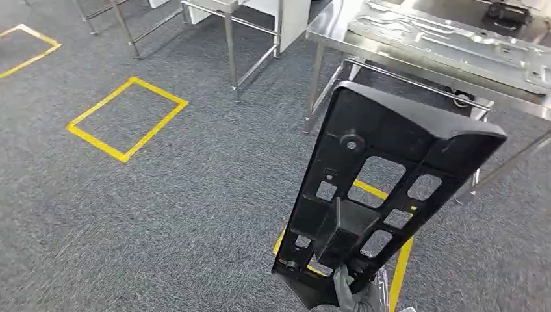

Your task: Take the parts from the cabinet and place them on the table.

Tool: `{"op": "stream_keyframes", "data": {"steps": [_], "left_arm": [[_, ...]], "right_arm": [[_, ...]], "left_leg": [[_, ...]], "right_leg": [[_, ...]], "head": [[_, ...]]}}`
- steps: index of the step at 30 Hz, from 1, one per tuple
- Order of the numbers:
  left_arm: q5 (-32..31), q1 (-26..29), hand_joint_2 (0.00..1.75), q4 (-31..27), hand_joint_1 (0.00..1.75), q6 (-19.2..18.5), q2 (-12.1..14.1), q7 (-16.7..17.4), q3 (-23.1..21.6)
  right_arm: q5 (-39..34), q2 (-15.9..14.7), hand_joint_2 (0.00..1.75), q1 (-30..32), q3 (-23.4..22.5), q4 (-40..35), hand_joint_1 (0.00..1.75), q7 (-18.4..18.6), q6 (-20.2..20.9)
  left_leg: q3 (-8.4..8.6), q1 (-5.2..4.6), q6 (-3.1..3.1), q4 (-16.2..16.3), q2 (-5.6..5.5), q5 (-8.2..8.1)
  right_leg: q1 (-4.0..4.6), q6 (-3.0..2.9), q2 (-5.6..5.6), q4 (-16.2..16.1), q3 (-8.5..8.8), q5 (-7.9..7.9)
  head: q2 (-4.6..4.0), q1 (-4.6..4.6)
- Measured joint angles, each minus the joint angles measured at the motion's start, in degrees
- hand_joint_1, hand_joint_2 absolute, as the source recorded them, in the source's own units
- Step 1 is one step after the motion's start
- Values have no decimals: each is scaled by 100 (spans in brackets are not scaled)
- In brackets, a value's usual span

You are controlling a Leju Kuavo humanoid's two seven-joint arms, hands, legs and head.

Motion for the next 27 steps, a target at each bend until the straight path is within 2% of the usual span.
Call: {"op": "stream_keyframes", "data": {"steps": [1, 2, 3, 6, 7, 8, 9, 11, 12, 13, 14, 15, 16, 17, 18, 21, 22, 23, 24, 25, 26, 27], "left_arm": [[0, -7, 175, 0, 0, 0, 0, 0, 2], [0, -6, 175, 2, 0, 0, 0, 0, 2], [0, -5, 175, 2, 0, -2, 0, 0, 2], [0, -19, 175, 2, 0, -37, 0, 2, 4], [0, -36, 175, 0, 0, -59, 7, -9, 4], [0, -43, 175, 0, 0, -76, 29, -24, 4], [-2, -43, 175, 2, 0, -83, 28, -28, 4], [-2, -8, 175, 0, 0, -81, 37, -28, 7], [-2, 6, 175, 0, 0, -79, 44, -28, 7], [-2, 18, 175, 2, 0, -79, 50, -31, 9], [-2, 21, 175, 0, 0, -79, 57, -35, 9], [-2, 15, 175, 0, 0, -79, 59, -41, 9], [-2, 11, 175, 0, 0, -79, 61, -46, 9], [-2, 16, 175, 0, 0, -79, 66, -46, 9], [-2, 20, 175, 0, 0, -77, 66, -42, 11], [-11, 2, 175, 0, 0, -70, 66, -2, 17], [-18, -6, 175, 2, 0, -70, 59, 4, 17], [-24, -16, 175, 0, 0, -74, 46, 7, 20], [-24, -9, 175, 0, 0, -74, 46, 7, 28], [-24, 7, 175, 0, 0, -74, 46, 7, 37], [-26, 24, 175, 0, 0, -74, 46, 9, 44], [-28, 33, 175, 0, 0, -74, 48, 20, 46]], "right_arm": [[-2, 0, 175, -2, 2, 0, 175, 0, 2], [-7, -2, 175, -9, 2, 0, 175, 0, 2], [-7, -4, 175, -24, 2, -2, 175, -2, 2], [-15, -7, 175, -3, 2, -2, 175, -7, 2], [-20, -7, 175, 9, 2, -7, 175, -7, 0], [-24, -7, 175, 12, 4, -9, 175, -13, 2], [-28, -7, 175, -2, 9, -9, 175, -11, 2], [-26, -7, 175, -13, 20, -9, 175, -11, 2], [-26, -7, 175, 0, 20, -4, 175, -11, 2], [-26, -7, 175, 5, 20, 0, 175, -11, 2], [-26, -7, 175, 4, 20, 2, 175, -7, 2], [-26, -7, 175, 5, 20, 2, 175, -7, 0], [-26, -7, 175, 4, 22, 2, 175, -7, 0], [-26, -7, 175, 4, 22, 2, 175, -7, 2], [-26, -7, 175, 0, 26, 2, 175, -7, 0], [-26, -7, 175, 36, 39, 0, 175, 11, -11], [-26, -7, 175, 46, 39, 0, 175, 15, -20], [-26, -9, 175, 67, 37, -4, 175, 17, -26], [-26, -9, 175, 54, 39, -9, 175, 20, -24], [-26, -9, 175, 43, 39, -9, 175, 20, -24], [-24, -9, 175, 40, 42, -7, 175, 24, -24], [-24, -9, 175, 49, 42, -2, 175, 28, -24]], "left_leg": [[37, -2, -18, -2, 56, -22], [66, -7, -35, -5, 108, -40], [72, -54, -88, 22, 156, -79], [140, -52, -153, -46, 356, -95], [155, -55, -203, -31, 331, -140], [136, -36, -222, 97, 19, -237], [1, -24, -226, 402, -180, -435], [-430, -19, -240, 1288, -298, -852], [-642, -19, -250, 1674, -306, -946], [-710, -18, -253, 1740, -306, -856], [-648, -18, -246, 1520, -314, -640], [-495, -17, -235, 1114, -331, -367], [-290, -11, -221, 617, -424, -86], [-132, 3, -190, 196, -651, 43], [-90, 8, -174, 84, -794, -30], [-72, -39, -97, 106, -652, -16], [-67, 20, -39, 46, -586, 26], [-50, 25, -12, 17, -493, 49], [-44, 25, 38, -1, -444, 54], [-48, 17, 41, -1, -378, 53], [-49, 9, 52, 0, -292, 41], [-50, 8, 51, 3, -208, 32]], "right_leg": [[15, -43, -118, -538, 291, 251], [63, -101, -384, -893, 467, 266], [152, -145, -511, -988, 506, 215], [151, -189, -282, -979, 462, 222], [69, -241, -200, -1056, 516, 263], [61, -254, -152, -1082, 536, 274], [53, -295, -102, -1081, 536, 272], [58, -320, 35, -1078, 540, 263], [65, -324, 126, -1065, 539, 260], [66, -324, 214, -1050, 542, 258], [65, -322, 301, -1032, 546, 249], [61, -307, 379, -1009, 550, 238], [56, -286, 455, -984, 554, 223], [49, -265, 517, -957, 547, 206], [89, -230, 572, -907, 513, 190], [35, -129, 740, -957, 473, 243], [64, -95, 789, -949, 454, 249], [58, -82, 563, -860, 438, 180], [65, -49, 289, -606, 307, -10], [51, -24, 174, -264, 134, -201], [31, 2, 103, 225, -112, -422], [13, 27, 74, 606, -310, -549]], "head": [[0, 0], [0, 0], [0, 0], [0, 0], [0, -2], [0, 0], [0, -2], [0, -2], [0, -2], [0, -2], [0, -2], [0, -2], [0, -2], [0, -2], [0, 0], [0, -2], [0, -2], [0, 0], [0, 0], [0, 2], [0, -2], [0, 2]]}}
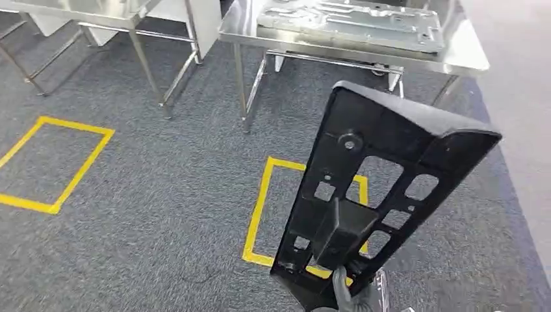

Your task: Take the parts from the cabinet and place them on the table.

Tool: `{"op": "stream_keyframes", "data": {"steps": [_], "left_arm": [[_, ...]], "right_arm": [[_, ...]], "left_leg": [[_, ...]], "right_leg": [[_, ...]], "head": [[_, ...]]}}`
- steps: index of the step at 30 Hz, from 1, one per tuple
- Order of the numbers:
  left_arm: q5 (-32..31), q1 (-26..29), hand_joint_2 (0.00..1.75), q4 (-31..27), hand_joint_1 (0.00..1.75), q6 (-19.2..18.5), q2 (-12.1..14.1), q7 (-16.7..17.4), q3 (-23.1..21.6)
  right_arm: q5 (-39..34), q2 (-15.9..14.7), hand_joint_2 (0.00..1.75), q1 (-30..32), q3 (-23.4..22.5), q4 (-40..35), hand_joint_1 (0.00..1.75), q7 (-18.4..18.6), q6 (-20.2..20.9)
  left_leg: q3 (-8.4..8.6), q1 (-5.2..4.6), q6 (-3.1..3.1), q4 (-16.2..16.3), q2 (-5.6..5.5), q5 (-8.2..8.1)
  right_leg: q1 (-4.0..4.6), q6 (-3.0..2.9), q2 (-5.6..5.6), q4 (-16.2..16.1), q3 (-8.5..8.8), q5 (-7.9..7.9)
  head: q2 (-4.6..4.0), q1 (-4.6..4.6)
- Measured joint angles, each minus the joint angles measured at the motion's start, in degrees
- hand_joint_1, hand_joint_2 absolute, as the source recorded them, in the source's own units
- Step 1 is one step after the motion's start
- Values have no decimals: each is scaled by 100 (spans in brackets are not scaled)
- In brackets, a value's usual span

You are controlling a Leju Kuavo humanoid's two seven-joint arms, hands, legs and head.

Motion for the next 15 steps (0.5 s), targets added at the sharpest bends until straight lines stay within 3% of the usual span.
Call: {"op": "stream_keyframes", "data": {"steps": [1, 2, 4, 5, 6, 7, 10, 11, 12, 13, 15], "left_arm": [[-9, 0, 175, 0, 0, 0, 0, 7, 4], [-20, -5, 175, 2, 0, 0, 0, 7, 7], [-35, -15, 175, 0, 0, -2, -4, 9, 7], [-46, -15, 175, 0, 0, -2, -9, 9, 7], [-48, -11, 175, 0, 0, -2, -9, 9, 9], [-48, -14, 175, 0, 0, -2, -9, 9, 11], [-50, -49, 175, 0, 0, -2, -9, 9, 20], [-52, -61, 175, 0, 0, -4, -7, 4, 24], [-57, -63, 175, 0, 0, -7, -9, 0, 31], [-61, -58, 175, 2, 0, -11, -15, 0, 39], [-70, -17, 175, 2, 0, -11, -9, 7, 61]], "right_arm": [[0, -2, 175, 6, 0, 9, 175, 2, -4], [0, -4, 175, 7, 0, 9, 175, 9, -4], [0, -4, 175, 5, 0, 9, 175, 20, -4], [0, -4, 175, 3, 4, 9, 175, 24, -4], [0, -4, 175, -16, 9, 11, 175, 35, -4], [0, -4, 175, -17, 11, 7, 175, 37, -4], [0, -4, 175, 1, 13, 9, 175, 42, -4], [0, -4, 175, 9, 15, 7, 175, 44, -7], [-2, -4, 175, 1, 18, 7, 175, 46, -9], [-2, -4, 175, -13, 28, 9, 175, 50, -9], [35, -4, 175, -14, 48, 9, 175, 87, -109]], "left_leg": [[5, 0, -4, 1, 77, -10], [20, 0, -11, 1, 144, -24], [78, 1, -46, 0, 258, -64], [125, 0, -73, -1, 319, -91], [127, -44, -119, 4, 369, -123], [139, -47, -148, 1, 411, -139], [240, -51, -238, -59, 591, -158], [235, -16, -290, -19, 465, -221], [181, -14, -298, 147, 201, -341], [-8, -10, -298, 552, 27, -585], [-475, -10, -310, 1485, -95, -962]], "right_leg": [[-21, 20, -15, 146, -81, 28], [-36, 29, -35, -4, -12, 186], [-42, 10, -159, -849, 445, 655], [-21, -33, -386, -1395, 753, 852], [65, -73, -584, -1546, 814, 739], [62, -107, -476, -1558, 801, 765], [77, -182, -294, -1587, 780, 763], [2, -232, -231, -1643, 828, 795], [3, -259, -180, -1660, 840, 799], [7, -290, -135, -1659, 840, 797], [28, -332, -35, -1657, 852, 776]], "head": [[0, -2], [0, -2], [0, -2], [0, -2], [0, -2], [0, -4], [0, -2], [0, -4], [0, -2], [0, -4], [0, -4]]}}
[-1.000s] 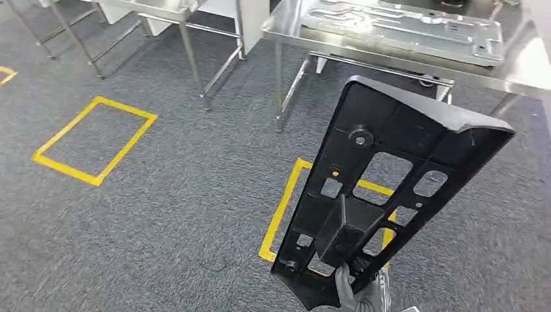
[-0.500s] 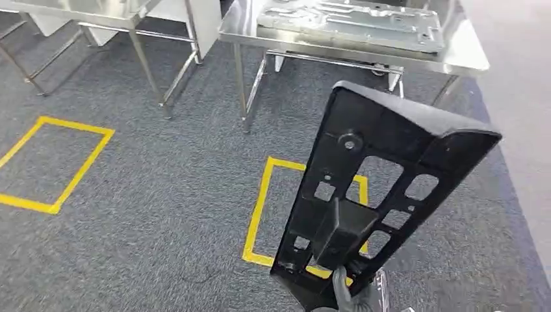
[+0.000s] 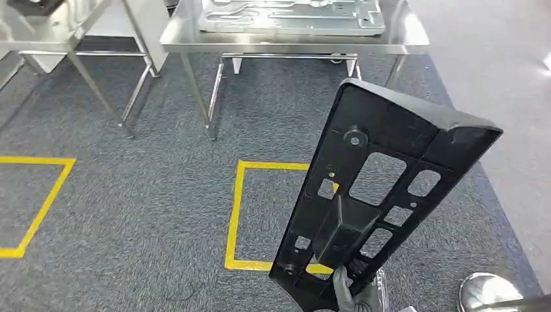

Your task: Take the parts from the cabinet and place them on the table.

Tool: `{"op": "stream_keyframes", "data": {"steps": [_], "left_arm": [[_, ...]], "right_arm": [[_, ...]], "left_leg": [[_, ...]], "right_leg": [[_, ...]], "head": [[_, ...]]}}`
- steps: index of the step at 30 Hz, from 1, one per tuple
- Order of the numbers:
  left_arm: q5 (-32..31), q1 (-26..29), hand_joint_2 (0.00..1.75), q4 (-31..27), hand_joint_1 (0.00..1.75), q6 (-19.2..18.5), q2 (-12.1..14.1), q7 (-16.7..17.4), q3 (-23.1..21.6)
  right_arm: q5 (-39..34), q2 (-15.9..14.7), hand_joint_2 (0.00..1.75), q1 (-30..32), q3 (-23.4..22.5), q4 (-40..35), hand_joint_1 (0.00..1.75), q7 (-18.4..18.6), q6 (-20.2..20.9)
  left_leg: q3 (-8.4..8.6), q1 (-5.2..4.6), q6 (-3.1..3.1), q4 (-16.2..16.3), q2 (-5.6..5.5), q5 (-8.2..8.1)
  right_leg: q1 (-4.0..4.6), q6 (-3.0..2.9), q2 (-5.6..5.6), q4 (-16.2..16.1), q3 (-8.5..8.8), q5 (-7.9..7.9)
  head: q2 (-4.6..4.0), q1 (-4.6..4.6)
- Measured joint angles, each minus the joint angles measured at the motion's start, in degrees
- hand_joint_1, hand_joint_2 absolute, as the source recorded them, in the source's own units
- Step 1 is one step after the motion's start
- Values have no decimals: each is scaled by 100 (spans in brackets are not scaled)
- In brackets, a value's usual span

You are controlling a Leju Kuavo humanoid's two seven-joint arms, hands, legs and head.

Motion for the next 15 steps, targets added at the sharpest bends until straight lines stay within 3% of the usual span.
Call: {"op": "stream_keyframes", "data": {"steps": [1, 2, 3, 5, 7, 10, 11, 12, 13, 15], "left_arm": [[-15, 11, 175, 0, 0, 0, 2, 4, 15], [-24, 19, 175, 0, 0, 0, 2, 4, 26], [-26, 18, 175, 0, 0, 0, 2, -13, 28], [-31, 9, 175, 0, 0, -13, 4, -61, 35], [-48, 3, 175, 0, 0, -13, 20, -88, 44], [-90, -2, 175, -2, 0, -13, 31, -94, 55], [-101, -6, 175, 0, 0, -15, 26, -94, 55], [-107, -6, 175, -2, 0, -15, 26, -94, 55], [-118, -2, 175, -2, 0, -15, 28, -94, 55], [-131, 6, 175, -2, 0, -15, 28, -92, 61]], "right_arm": [[44, 0, 175, 2, 0, 7, 175, 31, -75], [90, 0, 175, 4, -2, 20, 175, 57, -132], [118, 0, 175, 9, 0, 24, 175, 74, -171], [145, 0, 175, 8, 31, 24, 175, 79, -241], [151, 0, 175, -3, 70, 22, 175, 79, -318], [171, 0, 175, -5, 129, 22, 175, 83, -394], [182, -2, 175, -11, 140, 11, 175, 85, -420], [203, -2, 175, -18, 151, 9, 175, 85, -442], [214, -11, 175, -40, 162, 9, 175, 85, -468], [239, -20, 175, -45, 188, 13, 175, 85, -484]], "left_leg": [[-159, 0, -5, 262, -6, -20], [-202, 0, 0, 254, -6, 104], [-123, 0, 14, -27, -7, 353], [268, 0, 63, -1012, -26, 950], [418, -27, 122, -1427, -87, 932], [401, -53, 188, -1406, -80, 948], [452, 21, 236, -1478, -56, 980], [479, 18, 247, -1503, -53, 985], [487, 19, 294, -1507, -37, 980], [493, 15, 309, -1504, -3, 964]], "right_leg": [[9, -6, 51, 9, 10, -5], [12, -13, 100, 16, 22, -13], [13, -4, 140, 28, 39, -32], [13, 27, 193, 57, 90, -82], [53, 88, 226, 106, 83, -123], [24, 171, 231, 53, 81, -99], [44, 213, 215, 81, 86, -137], [35, 251, 126, 216, 38, -213], [18, 275, 75, 551, -132, -404], [-20, 312, 40, 1407, -603, -758]], "head": [[0, 2], [0, 0], [0, 0], [0, 0], [0, 2], [0, 2], [0, 0], [0, 4], [0, 0], [0, 2]]}}
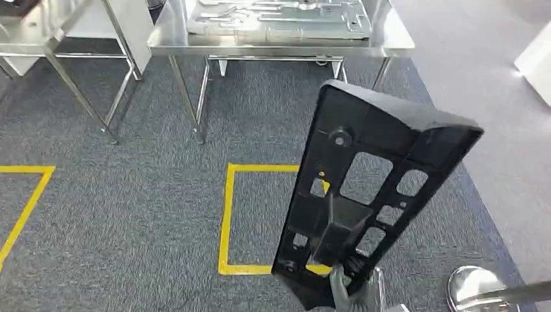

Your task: Take the parts from the cabinet and place them on the table.

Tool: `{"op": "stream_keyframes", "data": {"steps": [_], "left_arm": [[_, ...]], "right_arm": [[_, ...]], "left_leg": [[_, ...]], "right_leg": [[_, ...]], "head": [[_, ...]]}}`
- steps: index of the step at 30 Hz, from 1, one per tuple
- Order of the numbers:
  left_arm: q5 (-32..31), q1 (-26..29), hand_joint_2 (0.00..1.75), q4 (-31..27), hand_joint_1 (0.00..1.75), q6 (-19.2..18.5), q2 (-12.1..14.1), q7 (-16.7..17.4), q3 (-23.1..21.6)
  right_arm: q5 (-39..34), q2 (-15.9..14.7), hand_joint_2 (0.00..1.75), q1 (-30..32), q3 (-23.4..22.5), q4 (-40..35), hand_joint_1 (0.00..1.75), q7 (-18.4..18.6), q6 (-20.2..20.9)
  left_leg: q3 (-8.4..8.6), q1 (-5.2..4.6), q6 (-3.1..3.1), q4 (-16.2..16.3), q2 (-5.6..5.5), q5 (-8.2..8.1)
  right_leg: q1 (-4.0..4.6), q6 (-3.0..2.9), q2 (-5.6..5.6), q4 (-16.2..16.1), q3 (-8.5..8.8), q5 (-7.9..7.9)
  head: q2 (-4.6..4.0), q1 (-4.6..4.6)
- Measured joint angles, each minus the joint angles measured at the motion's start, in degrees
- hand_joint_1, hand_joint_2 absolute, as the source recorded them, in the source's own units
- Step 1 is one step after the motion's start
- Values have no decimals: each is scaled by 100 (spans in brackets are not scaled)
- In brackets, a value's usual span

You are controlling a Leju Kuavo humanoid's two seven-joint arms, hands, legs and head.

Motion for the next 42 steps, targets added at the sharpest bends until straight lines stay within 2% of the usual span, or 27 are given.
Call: {"op": "stream_keyframes", "data": {"steps": [1, 2, 3, 5, 6, 7, 10, 12, 13, 16, 17, 18, 21, 22, 25, 27, 28, 29, 31, 32, 33, 34, 36, 37, 38, 39, 42], "left_arm": [[0, 3, 175, 0, 0, 0, 2, 0, 2], [0, 3, 175, 2, 0, 0, 4, 0, 4], [0, 3, 175, 0, 0, -2, 4, 0, 7], [0, 3, 175, 2, 0, -17, 2, 2, 7], [-4, 7, 175, 2, 0, -33, 2, 2, 7], [-11, -3, 175, 2, 0, -46, 2, 4, 11], [-28, -6, 175, 2, 0, -66, 11, 22, 13], [-72, -17, 175, 0, 0, -79, 11, 35, 13], [-77, -20, 175, 2, 0, -81, 11, 37, 13], [-124, 6, 175, 2, 0, -90, 26, 52, 17], [-144, 19, 175, 2, 0, -103, 31, 61, 20], [-175, 24, 175, 2, 0, -109, 31, 77, 24], [-254, 21, 175, 2, 0, -168, 42, 112, 42], [-273, 19, 175, 2, 0, -186, 83, 122, 68], [-295, 4, 175, 2, 0, -181, 94, 125, 94], [-299, 8, 175, 2, 0, -184, 94, 125, 109], [-299, 4, 175, 2, 0, -184, 94, 122, 111], [-299, -3, 175, 2, 0, -184, 94, 122, 116], [-299, -1, 175, 2, 0, -195, 94, 122, 120], [-299, 5, 175, 2, 0, -197, 94, 122, 120], [-299, 14, 175, 2, 0, -197, 94, 122, 122], [-299, 19, 175, 4, 0, -197, 92, 122, 122], [-299, 14, 175, 2, 0, -197, 90, 122, 122], [-299, 22, 175, 2, 0, -197, 94, 124, 125], [-302, -11, 175, 2, 0, -197, 98, 125, 125], [-313, -16, 175, 2, 0, -199, 98, 133, 125], [-394, -18, 175, 2, 0, -260, 98, 171, 125]], "right_arm": [[7, -2, 175, 3, 2, 2, 175, 0, 0], [9, -9, 175, 3, 4, 4, 175, 0, 0], [11, -11, 175, 2, 4, 4, 175, 0, 0], [26, -11, 175, 0, 9, 4, 175, 0, -22], [46, -13, 175, -7, 17, 4, 175, 2, -44], [63, -15, 175, -16, 26, 5, 175, 7, -72], [118, -26, 175, -15, 57, 0, 175, 7, -179], [168, -37, 175, -6, 65, -11, 175, 4, -284], [197, -39, 175, -12, 70, -20, 175, 2, -358], [386, -57, 175, -27, 81, -41, 175, 65, -620], [468, -68, 175, -32, 81, -55, 175, 131, -726], [562, -90, 175, -47, 81, -77, 175, 221, -855], [792, -162, 175, -177, 81, -158, 175, 503, -1187], [857, -188, 175, -247, 81, -172, 175, 583, -1265], [926, -262, 175, -344, 79, -227, 175, 682, -1335], [944, -295, 175, -375, 79, -262, 175, 708, -1342], [953, -310, 175, -397, 79, -273, 175, 706, -1344], [951, -332, 175, -429, 79, -284, 175, 704, -1344], [951, -363, 175, -443, 79, -286, 175, 708, -1344], [951, -380, 175, -439, 79, -286, 175, 710, -1344], [951, -393, 175, -440, 79, -286, 175, 710, -1344], [951, -404, 175, -442, 79, -286, 175, 710, -1344], [951, -413, 175, -443, 79, -286, 175, 710, -1344], [951, -426, 175, -453, 79, -280, 175, 710, -1346], [968, -431, 175, -460, 79, -280, 175, 715, -1366], [992, -441, 175, -464, 79, -295, 175, 728, -1401], [1123, -444, 175, -568, 41, -295, 175, 852, -1709]], "left_leg": [[8, 0, -3, 3, 9, -13], [28, 1, -7, 3, 15, -32], [63, 4, -21, 3, 15, -58], [170, 12, -57, 1, 14, -125], [176, 13, -91, -7, 18, -164], [188, -25, -139, 6, 20, -197], [256, -15, -239, -73, 40, -226], [315, 11, -303, 10, 34, -307], [178, 7, -303, 297, 16, -448], [-639, 3, -310, 1683, 7, -945], [-805, 2, -303, 1862, 6, -896], [-838, -2, -280, 1751, 5, -684], [-425, -57, -132, 431, -11, 258], [-368, -86, -71, 346, -18, 138], [-297, -127, -18, 110, -14, 120], [-98, -58, 35, -34, -35, 133], [-44, -49, 57, -56, -35, 124], [-23, -46, 78, -64, -36, 106], [12, -47, 70, -63, -34, 52], [43, -45, 58, -61, -34, 18], [90, -38, 37, -61, -35, -19], [153, -26, 15, -61, -36, -64], [321, 11, -50, -61, -38, -182], [322, 11, -93, -69, -40, -225], [319, -2, -140, -42, -42, -251], [292, -8, -184, -72, -22, -274], [405, 12, -279, -61, -4, -319]], "right_leg": [[-16, 16, -4, 322, -201, -53], [-37, 28, -13, 370, -270, 38], [-53, 33, -31, 143, -195, 263], [-74, 16, -62, -810, 259, 829], [-71, 4, -103, -1203, 449, 881], [-11, -8, -121, -1278, 498, 787], [20, -115, -73, -1268, 491, 735], [-36, -203, -54, -1355, 596, 729], [-29, -252, -60, -1367, 636, 698], [24, -329, -47, -1364, 714, 615], [42, -336, -26, -1363, 753, 583], [57, -336, -8, -1363, 811, 544], [98, -324, 25, -1369, 1011, 406], [127, -290, 24, -1371, 1021, 373], [76, -163, 39, -1353, 1042, 440], [68, -110, 21, -1254, 1059, 401], [70, -86, 5, -1092, 985, 322], [49, -48, 4, -747, 769, 145], [-5, 9, -1, 50, 214, -179], [-29, 50, -5, 273, 6, -195], [-53, 80, -15, 241, -68, -51], [-73, 79, -30, -10, -27, 207], [-103, 79, -64, -997, 322, 937], [-95, 97, -76, -1141, 384, 947], [-49, 57, -100, -1303, 302, 768], [-23, -29, -89, -1238, 304, 840], [-49, -173, -38, -1295, 415, 824]], "head": [[0, 0], [0, 0], [0, 0], [0, 0], [0, 0], [0, 2], [0, 0], [0, 2], [0, -4], [0, -4], [0, -2], [0, -2], [0, -2], [0, 2], [0, 2], [0, 0], [0, 2], [0, 0], [0, 0], [0, 0], [0, 0], [0, 0], [0, 0], [0, 0], [0, 4], [0, -5], [0, -6]]}}
